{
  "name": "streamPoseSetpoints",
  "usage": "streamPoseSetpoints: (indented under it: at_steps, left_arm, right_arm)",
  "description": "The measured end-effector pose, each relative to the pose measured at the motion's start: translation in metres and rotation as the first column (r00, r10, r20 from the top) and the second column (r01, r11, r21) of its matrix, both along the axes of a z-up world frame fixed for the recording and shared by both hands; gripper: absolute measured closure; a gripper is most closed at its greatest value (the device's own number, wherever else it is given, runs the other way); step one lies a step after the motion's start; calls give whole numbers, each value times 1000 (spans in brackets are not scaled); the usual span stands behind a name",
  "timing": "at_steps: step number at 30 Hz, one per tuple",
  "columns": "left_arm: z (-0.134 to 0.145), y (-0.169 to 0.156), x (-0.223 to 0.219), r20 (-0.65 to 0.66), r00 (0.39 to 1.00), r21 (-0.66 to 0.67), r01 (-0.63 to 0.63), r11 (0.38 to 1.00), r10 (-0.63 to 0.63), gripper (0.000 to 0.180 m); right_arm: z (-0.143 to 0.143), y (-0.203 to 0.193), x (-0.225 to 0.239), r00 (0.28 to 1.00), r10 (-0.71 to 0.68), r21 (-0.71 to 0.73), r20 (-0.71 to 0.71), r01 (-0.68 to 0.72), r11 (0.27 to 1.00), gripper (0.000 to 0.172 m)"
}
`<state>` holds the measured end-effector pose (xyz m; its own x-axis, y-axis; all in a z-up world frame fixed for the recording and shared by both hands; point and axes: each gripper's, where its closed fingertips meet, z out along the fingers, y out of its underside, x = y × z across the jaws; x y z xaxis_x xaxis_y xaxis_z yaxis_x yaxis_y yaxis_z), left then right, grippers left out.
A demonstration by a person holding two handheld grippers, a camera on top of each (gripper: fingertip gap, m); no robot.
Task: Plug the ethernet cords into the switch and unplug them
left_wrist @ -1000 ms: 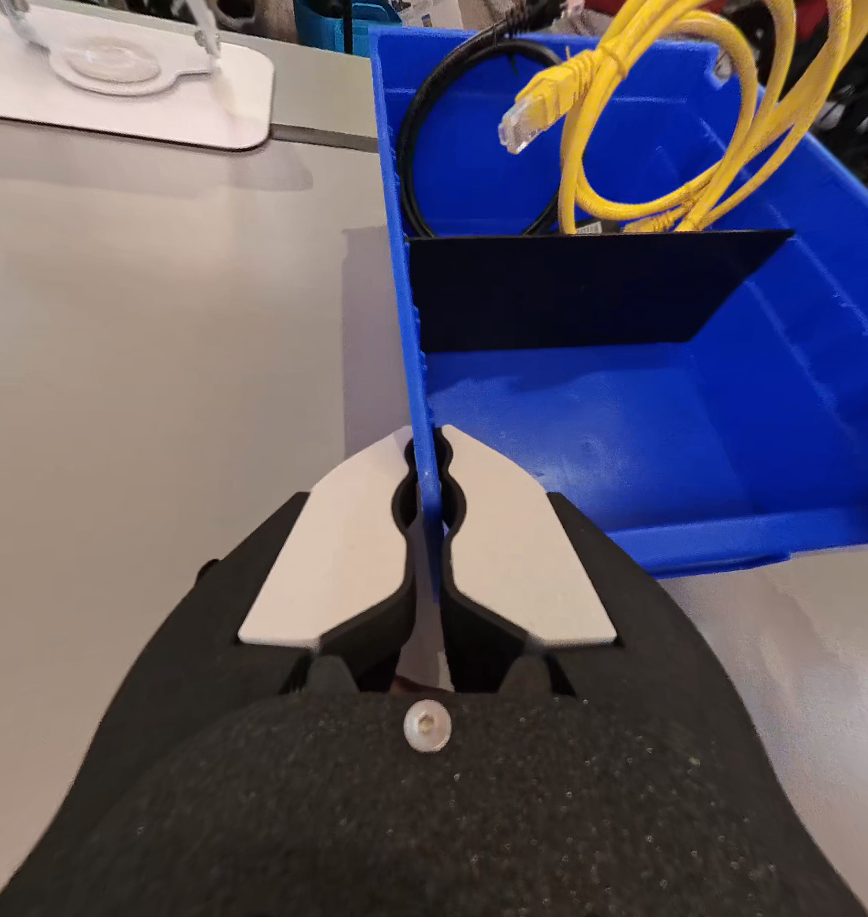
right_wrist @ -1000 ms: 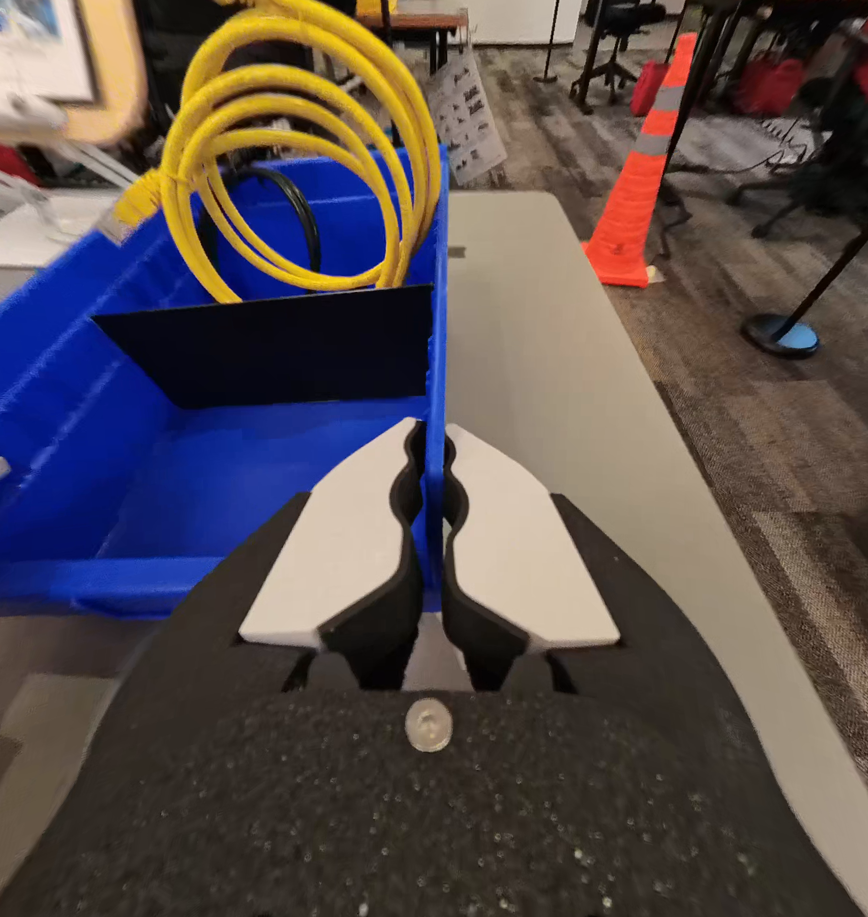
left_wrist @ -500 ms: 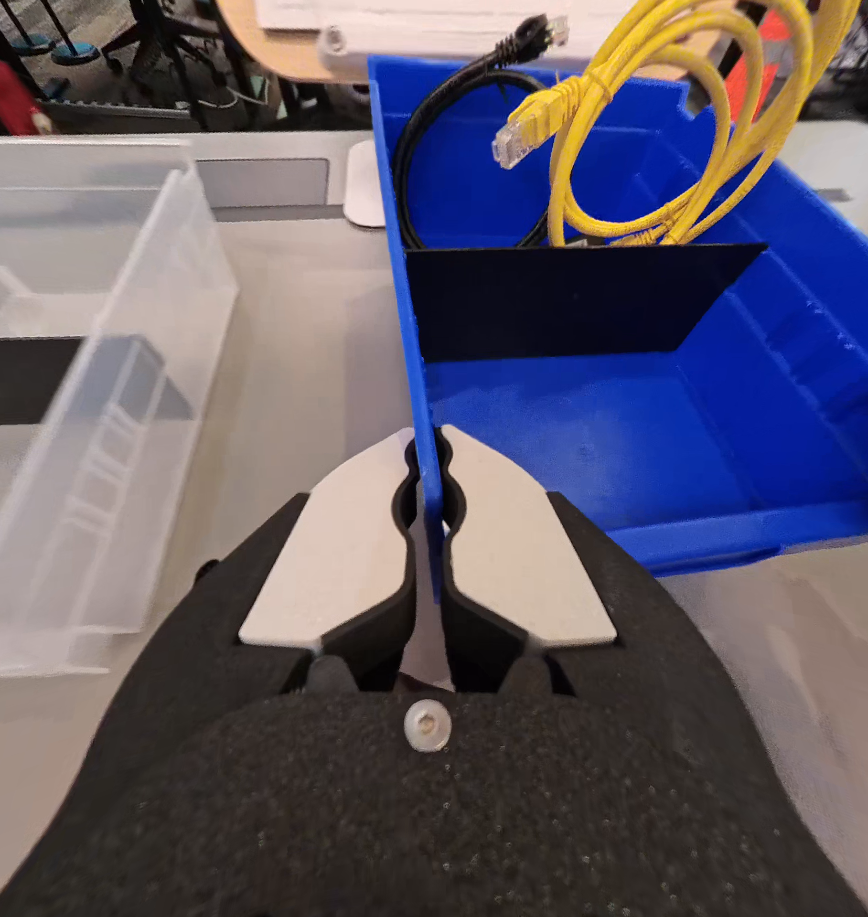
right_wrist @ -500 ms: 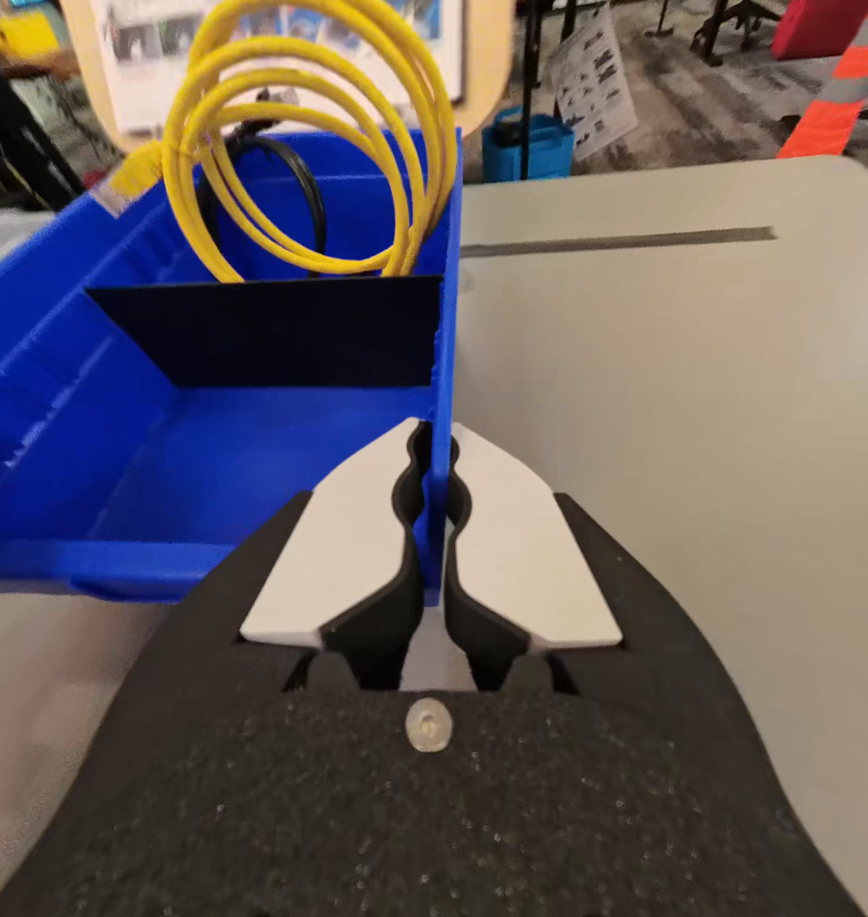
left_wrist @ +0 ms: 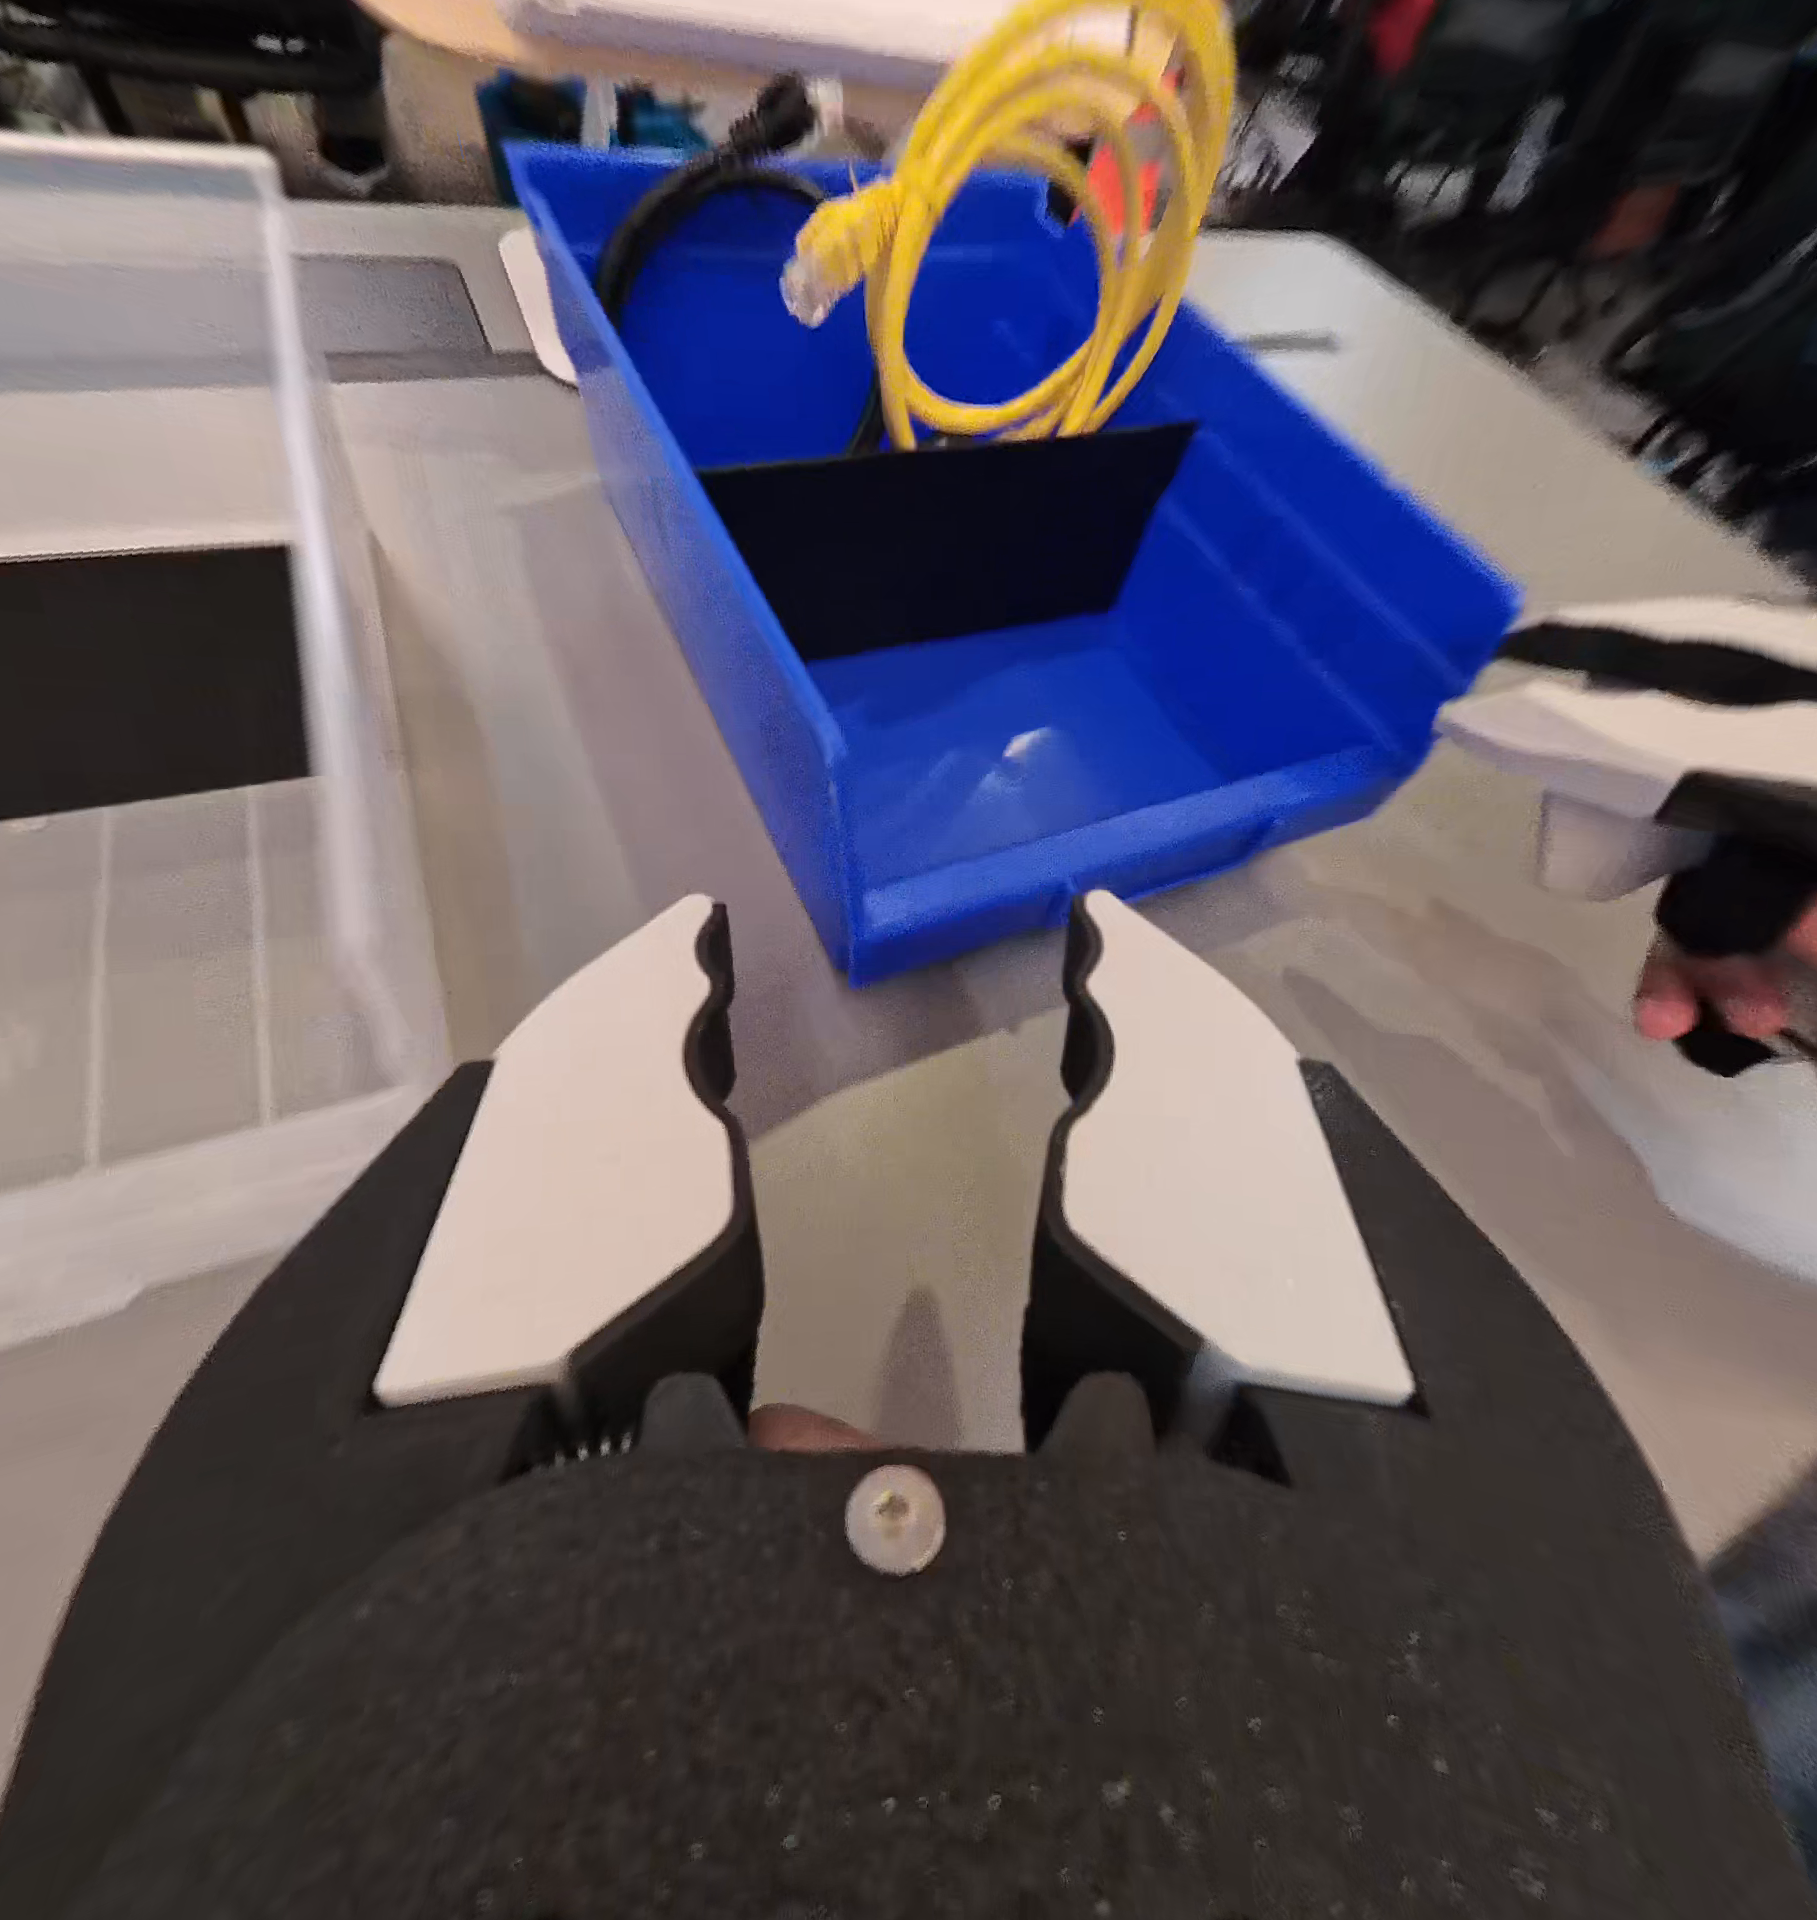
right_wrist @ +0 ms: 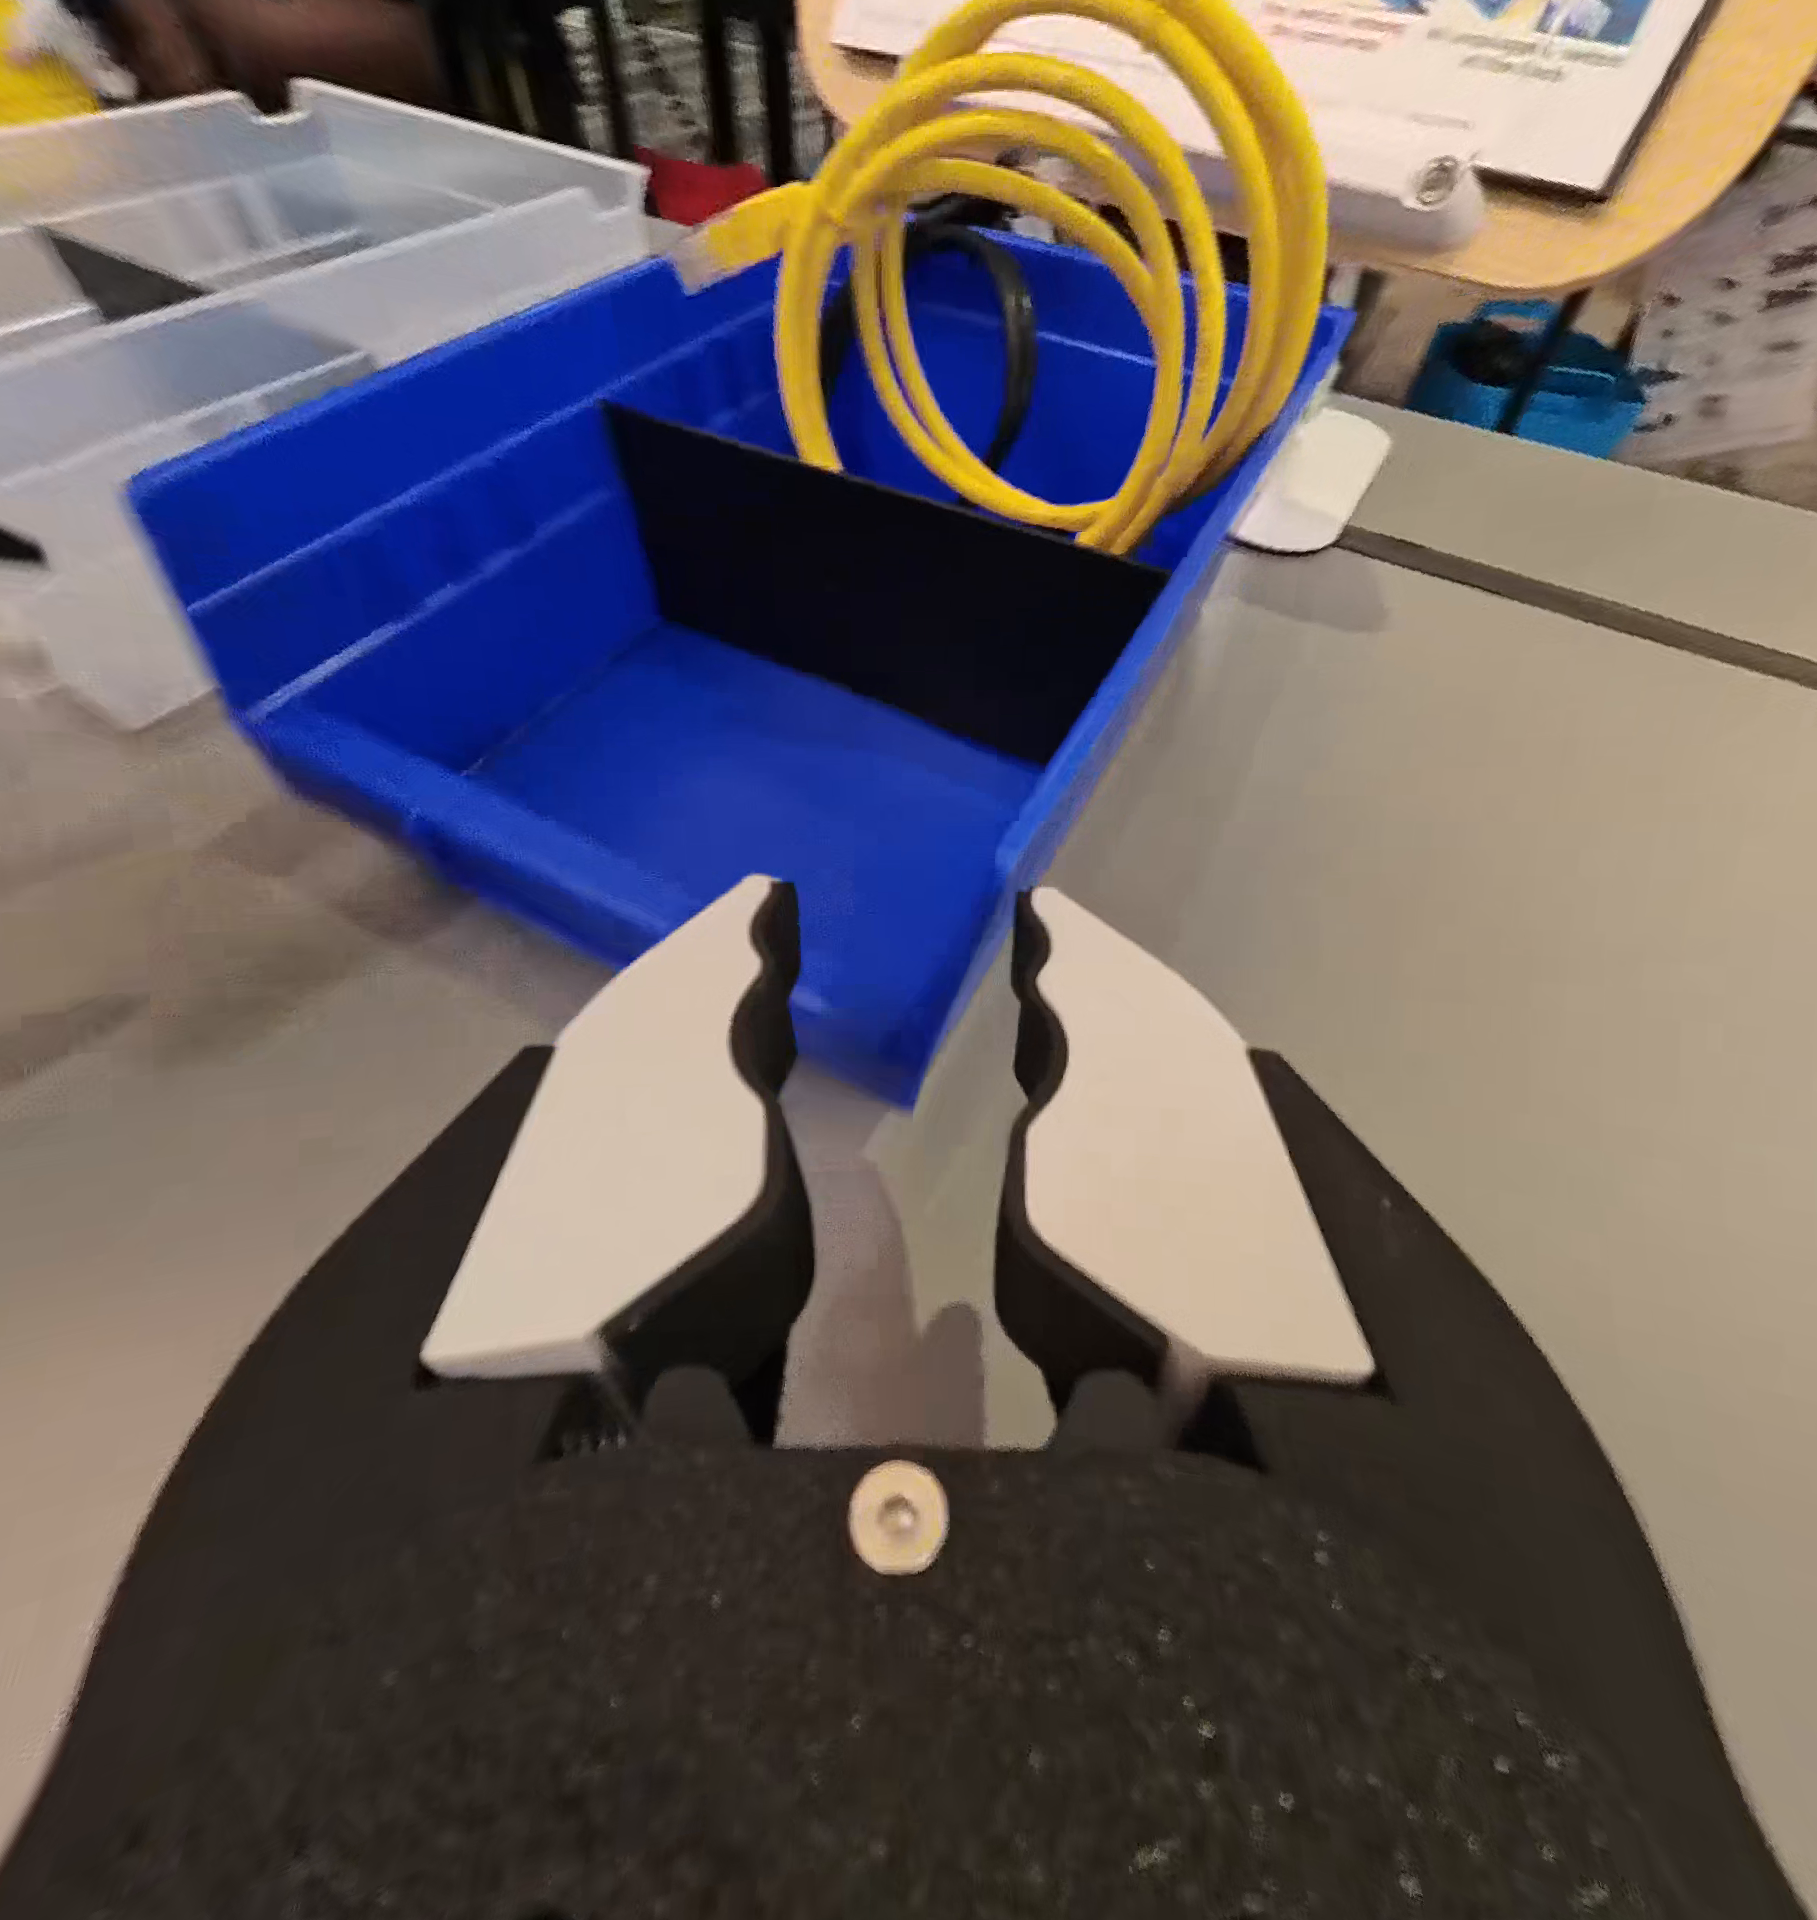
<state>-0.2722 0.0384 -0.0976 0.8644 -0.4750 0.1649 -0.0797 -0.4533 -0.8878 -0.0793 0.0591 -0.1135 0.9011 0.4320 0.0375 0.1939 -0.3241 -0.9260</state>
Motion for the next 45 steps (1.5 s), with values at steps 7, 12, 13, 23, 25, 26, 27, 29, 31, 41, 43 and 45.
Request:
streamPoseSetpoints:
  at_steps: [7, 12, 13, 23, 25, 26, 27, 29, 31, 41, 43, 45]
  left_arm:
    - [6, -6, -193, -188, 905, 52, -378, 924, 381, 117]
    - [-7, 27, -276, -191, 850, -25, -504, 863, 491, 119]
    - [-10, 39, -281, -169, 858, -49, -500, 865, 486, 118]
    - [-39, 52, -268, -160, 877, -160, -477, 864, 454, 178]
    - [-39, 33, -263, -165, 861, -147, -504, 851, 481, 178]
    - [-39, 22, -259, -161, 856, -150, -513, 845, 491, 177]
    - [-39, 10, -255, -137, 855, -170, -518, 839, 500, 176]
    - [-39, -14, -247, -96, 846, -213, -533, 819, 525, 175]
    - [-39, -37, -241, -97, 835, -207, -549, 810, 542, 175]
    - [-35, -131, -211, -112, 816, -124, -578, 806, 568, 175]
    - [-24, -144, -208, -139, 795, -42, -601, 798, 591, 176]
    - [-5, -153, -202, -148, 771, 51, -619, 784, 619, 176]
  right_arm:
    - [-7, -77, -2, 974, 219, 43, -59, -217, 975, 125]
    - [2, -86, -34, 951, 308, 84, -15, -306, 948, 128]
    - [2, -89, -43, 943, 334, 86, -13, -331, 940, 128]
    - [-14, -121, -104, 877, 478, 19, 36, -479, 878, 128]
    - [-20, -123, -113, 871, 490, -18, 39, -489, 872, 126]
    - [-24, -122, -119, 865, 500, -42, 49, -498, 866, 123]
    - [-30, -121, -125, 859, 508, -77, 65, -503, 861, 121]
    - [-38, -119, -140, 843, 531, -156, 82, -515, 843, 114]
    - [-28, -112, -161, 843, 535, -133, 62, -524, 841, 110]
    - [-5, -95, -234, 905, 415, -216, -94, -425, 879, 141]
    - [-2, -99, -231, 917, 400, -198, -3, -392, 898, 150]
    - [12, -103, -227, 935, 354, -173, -21, -352, 920, 154]
